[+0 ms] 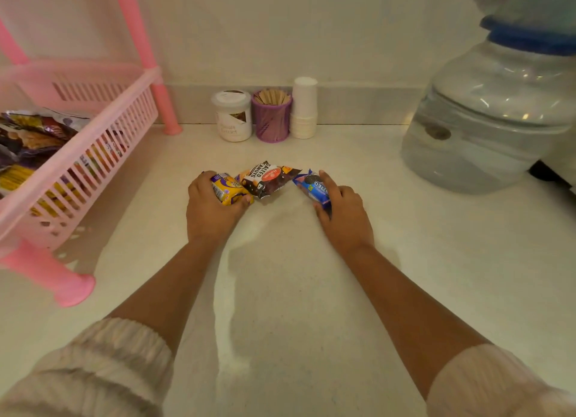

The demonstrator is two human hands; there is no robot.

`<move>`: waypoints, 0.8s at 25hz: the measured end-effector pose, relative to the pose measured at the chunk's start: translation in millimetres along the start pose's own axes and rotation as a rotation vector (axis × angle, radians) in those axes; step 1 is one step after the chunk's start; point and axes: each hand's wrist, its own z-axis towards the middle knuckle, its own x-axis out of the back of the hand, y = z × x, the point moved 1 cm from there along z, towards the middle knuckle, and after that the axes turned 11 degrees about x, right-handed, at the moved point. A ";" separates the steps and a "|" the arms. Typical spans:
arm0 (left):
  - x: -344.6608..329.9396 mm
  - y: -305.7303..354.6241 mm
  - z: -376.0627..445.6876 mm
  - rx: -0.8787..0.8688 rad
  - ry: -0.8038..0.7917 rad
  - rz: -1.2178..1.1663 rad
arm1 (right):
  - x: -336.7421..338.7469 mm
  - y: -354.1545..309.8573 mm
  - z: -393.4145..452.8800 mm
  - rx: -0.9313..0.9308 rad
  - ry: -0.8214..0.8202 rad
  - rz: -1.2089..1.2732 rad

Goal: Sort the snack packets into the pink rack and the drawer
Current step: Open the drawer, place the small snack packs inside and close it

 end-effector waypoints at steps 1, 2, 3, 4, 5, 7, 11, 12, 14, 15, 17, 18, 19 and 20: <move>1.3 1.0 -2.5 0.001 0.008 -0.002 | 1.3 -1.0 -0.7 -0.010 -0.006 -0.006; 3.1 1.3 -5.3 0.001 0.011 0.002 | 2.5 -2.1 -1.8 -0.020 -0.014 -0.008; 5.2 1.0 -8.9 -0.002 0.011 0.004 | 4.1 -3.4 -3.6 -0.028 -0.024 -0.008; 7.5 -0.5 -12.8 -0.008 0.007 0.005 | 6.1 -4.8 -5.9 -0.032 -0.031 -0.002; 10.2 -2.6 -17.9 -0.014 0.002 0.009 | 8.6 -5.9 -9.1 -0.032 -0.030 0.009; 16.9 -7.2 -31.8 -0.023 -0.005 0.027 | 15.5 -7.3 -19.9 -0.016 -0.014 0.036; 36.5 -11.5 -74.0 0.001 -0.008 0.026 | 31.5 -10.1 -59.2 0.003 0.036 0.108; 40.7 -12.0 -86.6 0.007 -0.011 0.028 | 35.9 -10.3 -70.7 -0.006 0.042 0.128; 49.0 -12.1 -119.5 -0.001 -0.025 0.034 | 49.0 -10.4 -96.6 -0.026 0.043 0.168; 52.6 -12.1 -136.5 -0.008 -0.036 0.034 | 55.6 -10.3 -109.5 -0.023 0.032 0.182; 59.0 -10.4 -170.3 -0.022 -0.068 0.034 | 69.2 -10.5 -135.4 0.003 0.000 0.187; 61.7 -7.9 -189.2 -0.024 -0.087 0.027 | 77.1 -10.6 -150.2 0.013 -0.008 0.188; 64.1 -5.1 -207.3 -0.019 -0.108 0.014 | 84.6 -11.1 -164.2 0.011 -0.004 0.204; 66.0 -1.5 -225.4 -0.012 -0.129 -0.016 | 91.8 -11.6 -177.1 -0.008 0.014 0.235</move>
